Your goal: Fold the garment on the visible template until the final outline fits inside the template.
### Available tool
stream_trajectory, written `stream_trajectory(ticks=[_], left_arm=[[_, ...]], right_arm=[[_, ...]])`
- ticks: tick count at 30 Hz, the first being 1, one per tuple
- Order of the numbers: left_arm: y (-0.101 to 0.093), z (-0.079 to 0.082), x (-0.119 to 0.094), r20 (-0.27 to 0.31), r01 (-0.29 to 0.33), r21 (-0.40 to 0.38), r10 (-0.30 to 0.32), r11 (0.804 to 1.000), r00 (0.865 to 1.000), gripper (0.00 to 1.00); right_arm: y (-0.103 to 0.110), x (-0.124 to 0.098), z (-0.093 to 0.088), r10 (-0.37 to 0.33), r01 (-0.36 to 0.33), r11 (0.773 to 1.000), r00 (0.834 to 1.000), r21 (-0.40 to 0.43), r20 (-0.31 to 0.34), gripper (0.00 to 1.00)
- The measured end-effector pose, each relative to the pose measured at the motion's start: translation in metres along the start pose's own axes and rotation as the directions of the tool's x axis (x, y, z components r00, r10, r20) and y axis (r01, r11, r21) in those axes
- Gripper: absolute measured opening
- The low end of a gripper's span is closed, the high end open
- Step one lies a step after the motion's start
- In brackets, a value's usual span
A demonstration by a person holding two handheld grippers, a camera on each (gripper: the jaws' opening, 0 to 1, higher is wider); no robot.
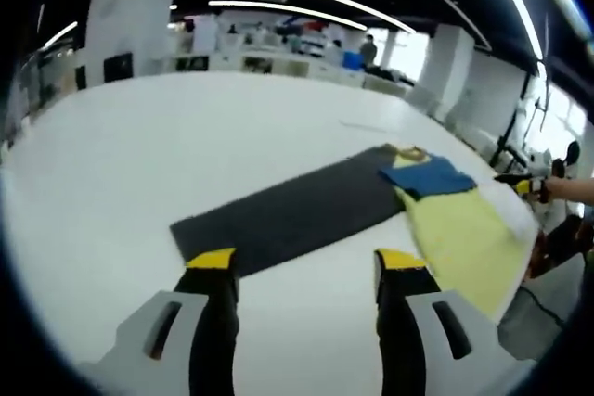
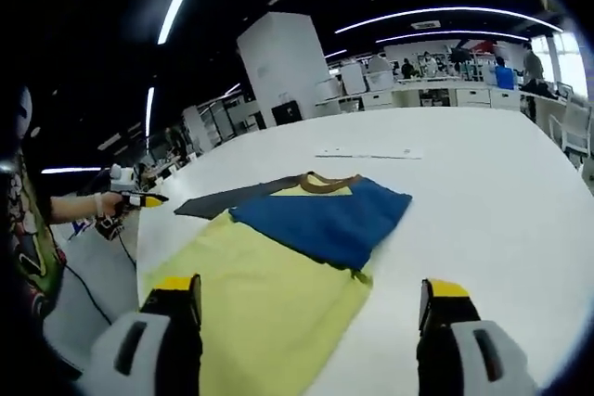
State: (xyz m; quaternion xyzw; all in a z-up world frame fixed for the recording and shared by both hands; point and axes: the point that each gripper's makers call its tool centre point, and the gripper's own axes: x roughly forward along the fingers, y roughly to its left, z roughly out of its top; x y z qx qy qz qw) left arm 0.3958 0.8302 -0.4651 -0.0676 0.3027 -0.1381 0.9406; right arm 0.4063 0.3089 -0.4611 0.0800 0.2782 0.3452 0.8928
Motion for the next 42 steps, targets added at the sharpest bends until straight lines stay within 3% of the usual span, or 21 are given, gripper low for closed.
stream_trajectory(ticks=[3,7,11,15,20,21,24,28,31,32,42], left_arm=[[0.017,-0.005,0.002,-0.009,-0.029,-0.031,0.028,0.999,1.000,0.54],[0.036,-0.013,0.003,-0.014,-0.061,-0.129,0.060,0.990,0.998,0.52],[0.050,-0.025,0.005,-0.044,-0.097,-0.138,0.091,0.986,0.995,0.49],[0.057,-0.033,0.008,-0.039,-0.111,-0.221,0.105,0.969,0.994,0.43],[0.063,-0.040,0.011,-0.046,-0.141,-0.258,0.133,0.956,0.990,0.33],[0.064,-0.036,0.012,-0.022,-0.137,-0.269,0.136,0.954,0.991,0.31],[0.064,-0.036,0.012,-0.018,-0.134,-0.304,0.135,0.943,0.991,0.27],[0.064,-0.039,0.014,-0.018,-0.118,-0.337,0.119,0.934,0.993,0.14],[0.060,-0.037,0.015,0.016,-0.079,-0.442,0.096,0.894,0.995,0.00],[0.059,-0.037,0.014,0.017,-0.075,-0.470,0.094,0.879,0.995,0.00],[0.061,-0.030,0.014,0.023,-0.078,-0.447,0.099,0.891,0.995,0.00]], right_arm=[[0.004,-0.003,-0.007,-0.001,0.001,1.000,1.000,-0.002,-0.008,0.99],[0.009,-0.010,-0.012,-0.005,0.005,1.000,1.000,0.026,0.004,0.98],[0.016,-0.014,-0.017,-0.006,0.005,0.999,1.000,0.046,0.012,0.97],[0.023,-0.019,-0.023,-0.005,0.004,0.998,1.000,0.069,0.020,0.97],[0.027,-0.025,-0.030,-0.021,0.018,0.995,0.999,0.101,0.029,0.95],[0.028,-0.027,-0.032,-0.023,0.019,0.994,0.999,0.108,0.031,0.94],[0.029,-0.032,-0.040,-0.035,0.032,0.992,0.999,0.123,0.019,0.94],[0.029,-0.041,-0.045,-0.055,0.049,0.988,0.998,0.146,0.032,0.92],[0.028,-0.045,-0.048,-0.071,0.065,0.986,0.997,0.154,0.031,0.89],[0.029,-0.046,-0.048,-0.072,0.066,0.986,0.997,0.151,0.033,0.89],[0.031,-0.051,-0.049,-0.081,0.074,0.983,0.996,0.167,0.036,0.86]])
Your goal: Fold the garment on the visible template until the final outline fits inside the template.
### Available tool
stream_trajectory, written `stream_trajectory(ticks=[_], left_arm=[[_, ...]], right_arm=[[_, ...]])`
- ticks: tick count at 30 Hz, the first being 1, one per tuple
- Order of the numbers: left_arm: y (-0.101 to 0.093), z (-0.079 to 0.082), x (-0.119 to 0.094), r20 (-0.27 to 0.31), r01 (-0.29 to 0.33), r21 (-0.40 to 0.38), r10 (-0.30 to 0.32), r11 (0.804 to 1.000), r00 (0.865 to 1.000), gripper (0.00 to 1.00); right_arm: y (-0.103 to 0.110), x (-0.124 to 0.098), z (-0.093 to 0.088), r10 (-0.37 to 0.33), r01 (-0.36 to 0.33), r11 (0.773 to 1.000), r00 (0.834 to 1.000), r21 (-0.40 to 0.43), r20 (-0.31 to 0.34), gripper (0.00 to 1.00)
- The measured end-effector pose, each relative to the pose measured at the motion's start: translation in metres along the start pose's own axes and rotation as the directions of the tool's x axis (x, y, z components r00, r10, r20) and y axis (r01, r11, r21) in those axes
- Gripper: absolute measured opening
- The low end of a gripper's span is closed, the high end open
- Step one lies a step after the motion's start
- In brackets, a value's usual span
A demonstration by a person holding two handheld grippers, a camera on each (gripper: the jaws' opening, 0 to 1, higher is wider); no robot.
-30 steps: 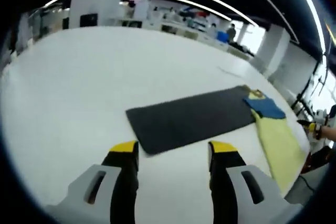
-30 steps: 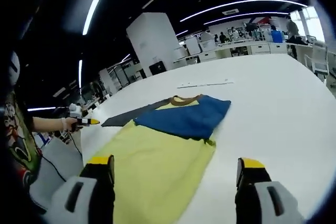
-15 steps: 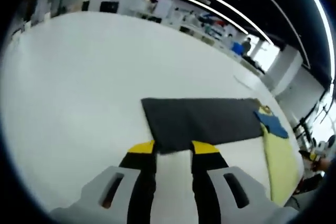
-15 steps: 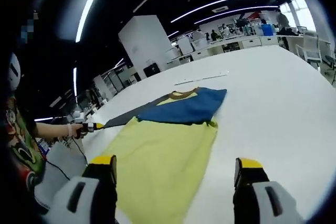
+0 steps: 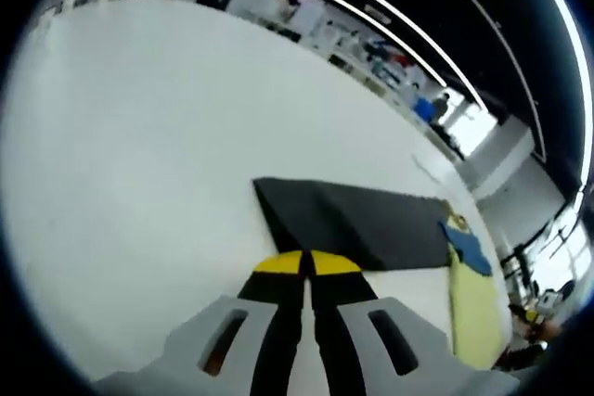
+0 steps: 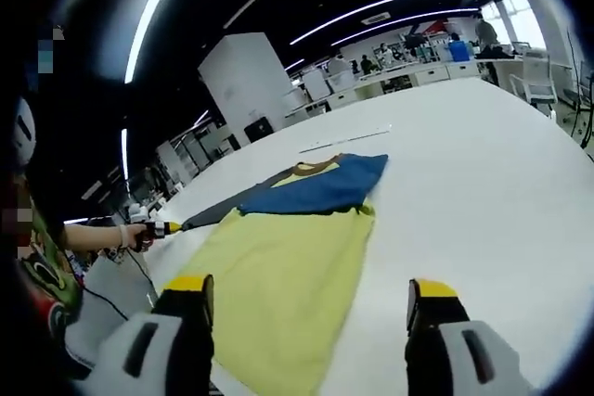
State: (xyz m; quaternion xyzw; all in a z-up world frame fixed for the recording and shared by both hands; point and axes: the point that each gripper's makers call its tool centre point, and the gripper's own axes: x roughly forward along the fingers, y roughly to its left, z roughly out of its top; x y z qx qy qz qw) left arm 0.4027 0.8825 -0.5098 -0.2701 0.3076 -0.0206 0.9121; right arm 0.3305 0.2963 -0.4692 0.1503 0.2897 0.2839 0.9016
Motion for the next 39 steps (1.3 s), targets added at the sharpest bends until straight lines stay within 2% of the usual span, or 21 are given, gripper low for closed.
stream_trajectory(ticks=[8,13,16,20,23,24,25,26,27,31,33,34,39], left_arm=[[-0.025,0.013,0.002,-0.007,0.027,0.058,-0.027,0.998,1.000,0.00],[-0.066,0.025,0.009,-0.023,0.112,0.127,-0.110,0.986,0.994,0.00],[-0.090,0.033,0.016,-0.025,0.160,0.140,-0.158,0.977,0.987,0.00],[-0.127,0.039,0.027,-0.039,0.233,0.169,-0.230,0.957,0.972,0.00],[-0.156,0.035,0.036,-0.081,0.288,0.221,-0.277,0.932,0.957,0.00],[-0.159,0.034,0.037,-0.083,0.293,0.226,-0.281,0.929,0.956,0.00],[-0.170,0.033,0.041,-0.094,0.315,0.241,-0.301,0.918,0.949,0.00],[-0.167,0.039,0.050,-0.102,0.328,0.246,-0.313,0.912,0.944,0.00],[-0.173,0.040,0.055,-0.114,0.346,0.258,-0.327,0.902,0.938,0.00],[-0.204,0.033,0.063,-0.141,0.393,0.282,-0.367,0.875,0.919,0.00],[-0.218,0.029,0.067,-0.150,0.413,0.279,-0.386,0.867,0.910,0.00],[-0.232,0.025,0.070,-0.162,0.431,0.278,-0.400,0.859,0.902,0.00],[-0.268,0.014,0.086,-0.197,0.468,0.298,-0.426,0.832,0.883,0.00]], right_arm=[[0.001,0.000,0.003,0.009,-0.009,1.000,1.000,0.003,0.013,0.86],[0.002,0.000,0.006,0.016,-0.016,1.000,1.000,0.006,0.024,0.85],[0.003,-0.002,0.009,0.018,-0.018,1.000,0.999,0.003,0.038,0.85],[0.005,-0.003,0.010,0.018,-0.018,1.000,0.999,-0.008,0.042,0.86],[0.007,-0.006,0.011,0.019,-0.018,1.000,0.999,-0.020,0.045,0.87],[0.008,-0.007,0.011,0.019,-0.018,0.999,0.999,-0.029,0.047,0.88],[0.008,-0.008,0.010,0.017,-0.015,0.999,0.999,-0.041,0.042,0.89],[0.008,-0.010,0.009,0.014,-0.013,0.999,0.999,-0.048,0.038,0.89],[0.008,-0.011,0.009,0.015,-0.013,0.998,0.999,-0.056,0.039,0.90],[0.005,-0.017,0.006,0.007,-0.005,0.998,0.999,-0.064,0.037,0.94],[0.003,-0.020,0.005,0.004,-0.001,0.998,0.999,-0.062,0.045,0.93],[0.001,-0.022,0.004,0.000,0.003,0.999,0.999,-0.055,0.051,0.93],[-0.005,-0.030,0.001,-0.013,0.015,1.000,0.997,-0.027,0.075,0.92]])
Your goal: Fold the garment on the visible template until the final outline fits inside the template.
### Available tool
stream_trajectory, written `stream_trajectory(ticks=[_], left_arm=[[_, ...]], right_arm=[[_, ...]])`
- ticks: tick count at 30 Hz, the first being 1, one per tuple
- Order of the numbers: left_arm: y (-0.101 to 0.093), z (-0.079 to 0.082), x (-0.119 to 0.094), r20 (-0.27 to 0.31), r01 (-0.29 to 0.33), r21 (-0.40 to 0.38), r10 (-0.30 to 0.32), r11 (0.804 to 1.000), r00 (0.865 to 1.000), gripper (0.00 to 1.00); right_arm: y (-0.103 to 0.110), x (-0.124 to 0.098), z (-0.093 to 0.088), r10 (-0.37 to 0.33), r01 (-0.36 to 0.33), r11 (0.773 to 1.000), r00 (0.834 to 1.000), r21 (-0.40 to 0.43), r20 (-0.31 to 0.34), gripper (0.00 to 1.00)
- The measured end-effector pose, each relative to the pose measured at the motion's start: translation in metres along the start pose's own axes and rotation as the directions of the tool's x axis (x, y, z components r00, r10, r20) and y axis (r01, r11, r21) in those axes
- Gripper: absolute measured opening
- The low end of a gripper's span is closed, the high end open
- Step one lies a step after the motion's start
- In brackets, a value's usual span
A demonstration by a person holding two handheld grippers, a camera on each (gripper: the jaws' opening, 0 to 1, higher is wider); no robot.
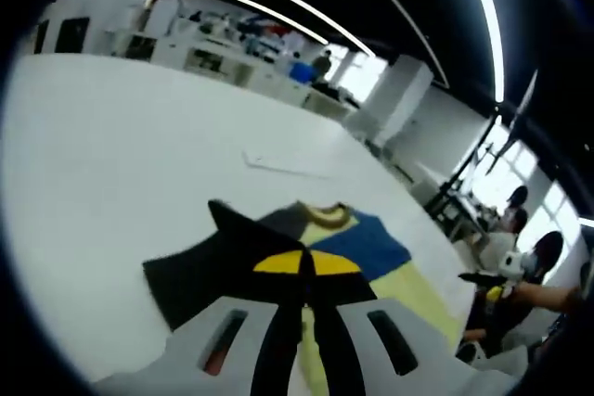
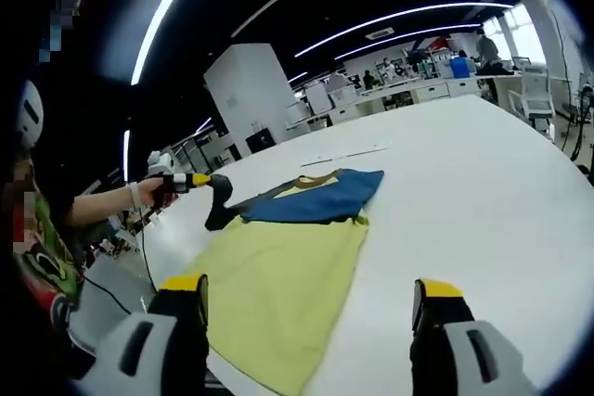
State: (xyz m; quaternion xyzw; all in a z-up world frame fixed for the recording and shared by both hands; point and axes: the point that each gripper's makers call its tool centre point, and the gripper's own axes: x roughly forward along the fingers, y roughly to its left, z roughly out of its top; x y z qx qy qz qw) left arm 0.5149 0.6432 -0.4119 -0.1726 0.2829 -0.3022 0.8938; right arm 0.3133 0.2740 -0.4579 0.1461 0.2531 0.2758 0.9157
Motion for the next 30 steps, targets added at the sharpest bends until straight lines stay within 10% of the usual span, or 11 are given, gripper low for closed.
stream_trajectory(ticks=[30], left_arm=[[-0.165,0.010,0.142,-0.025,0.275,0.027,-0.274,0.961,0.961,0.00]], right_arm=[[-0.027,-0.030,-0.023,-0.057,0.050,0.994,0.996,0.102,0.069,0.88]])
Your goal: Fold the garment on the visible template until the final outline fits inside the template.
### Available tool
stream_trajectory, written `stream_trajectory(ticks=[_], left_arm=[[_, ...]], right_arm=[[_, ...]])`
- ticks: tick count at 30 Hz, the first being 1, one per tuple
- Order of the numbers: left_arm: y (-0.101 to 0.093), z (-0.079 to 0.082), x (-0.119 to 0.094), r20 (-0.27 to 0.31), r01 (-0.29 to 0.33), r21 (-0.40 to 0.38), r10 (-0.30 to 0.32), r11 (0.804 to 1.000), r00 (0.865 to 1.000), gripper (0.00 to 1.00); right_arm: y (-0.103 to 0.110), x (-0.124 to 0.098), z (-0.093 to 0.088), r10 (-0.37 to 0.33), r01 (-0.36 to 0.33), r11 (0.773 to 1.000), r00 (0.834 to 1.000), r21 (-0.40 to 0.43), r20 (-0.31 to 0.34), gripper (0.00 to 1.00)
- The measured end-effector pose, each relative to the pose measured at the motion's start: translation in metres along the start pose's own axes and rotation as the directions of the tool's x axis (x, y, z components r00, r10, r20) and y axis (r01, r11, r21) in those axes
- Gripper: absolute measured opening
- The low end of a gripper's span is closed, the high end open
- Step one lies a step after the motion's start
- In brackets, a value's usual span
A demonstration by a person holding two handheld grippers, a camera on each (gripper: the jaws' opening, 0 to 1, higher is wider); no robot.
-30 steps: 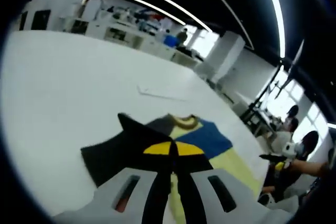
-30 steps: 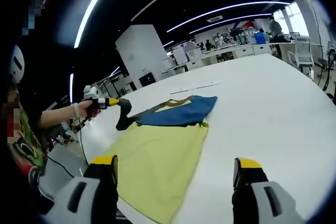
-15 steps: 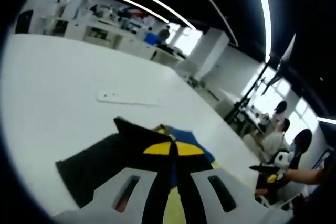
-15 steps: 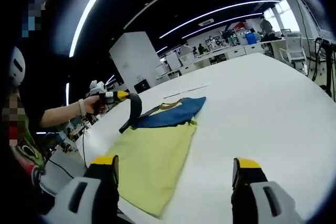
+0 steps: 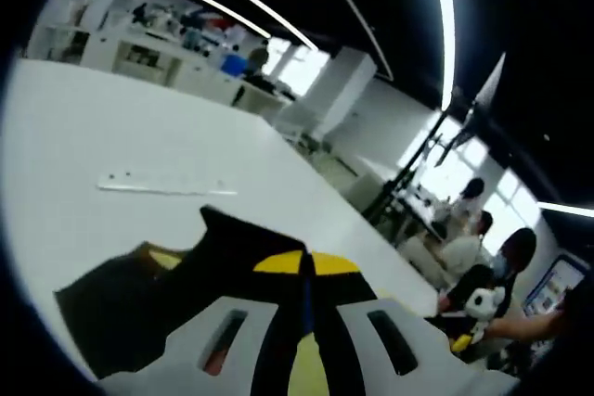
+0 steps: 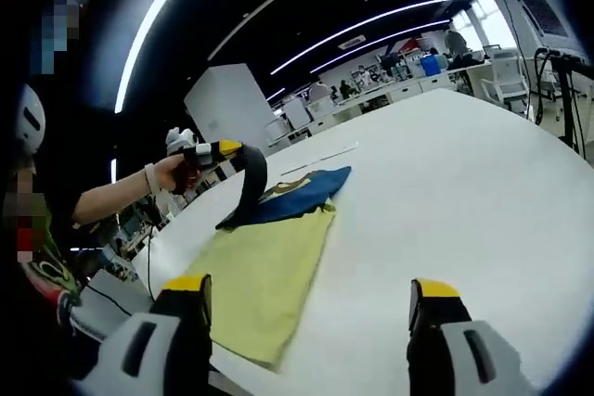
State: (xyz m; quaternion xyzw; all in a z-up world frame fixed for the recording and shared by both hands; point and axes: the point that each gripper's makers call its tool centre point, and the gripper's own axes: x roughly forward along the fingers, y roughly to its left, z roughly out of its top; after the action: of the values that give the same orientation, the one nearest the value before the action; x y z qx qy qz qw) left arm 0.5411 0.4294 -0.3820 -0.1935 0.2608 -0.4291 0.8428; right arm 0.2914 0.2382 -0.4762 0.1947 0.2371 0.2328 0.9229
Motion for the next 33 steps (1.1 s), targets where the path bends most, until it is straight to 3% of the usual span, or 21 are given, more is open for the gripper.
stream_trajectory(ticks=[6,12,17,20,25,33], left_arm=[[-0.009,-0.022,0.029,-0.022,0.019,-0.019,-0.020,1.000,1.000,0.00],[-0.006,-0.056,0.051,-0.080,0.016,-0.036,-0.019,0.999,0.997,0.00],[-0.008,-0.091,0.059,-0.158,0.022,-0.035,-0.027,0.999,0.987,0.00],[-0.012,-0.110,0.061,-0.212,0.035,0.018,-0.030,0.999,0.977,0.00],[-0.016,-0.126,0.069,-0.232,0.053,-0.004,-0.052,0.999,0.971,0.00],[-0.014,-0.136,0.075,-0.248,0.049,0.016,-0.044,0.999,0.968,0.00]], right_arm=[[-0.004,-0.002,-0.001,-0.006,0.006,1.000,1.000,0.012,0.002,0.88],[-0.008,-0.002,-0.003,-0.007,0.007,1.000,1.000,0.017,-0.003,0.87],[-0.009,-0.001,-0.005,-0.005,0.005,1.000,1.000,0.024,-0.005,0.87],[-0.009,0.000,-0.006,-0.001,0.001,1.000,1.000,0.027,-0.007,0.87],[-0.008,0.001,-0.007,0.003,-0.003,0.999,1.000,0.038,-0.005,0.87],[-0.006,0.002,-0.008,0.004,-0.004,0.999,1.000,0.042,-0.009,0.86]])
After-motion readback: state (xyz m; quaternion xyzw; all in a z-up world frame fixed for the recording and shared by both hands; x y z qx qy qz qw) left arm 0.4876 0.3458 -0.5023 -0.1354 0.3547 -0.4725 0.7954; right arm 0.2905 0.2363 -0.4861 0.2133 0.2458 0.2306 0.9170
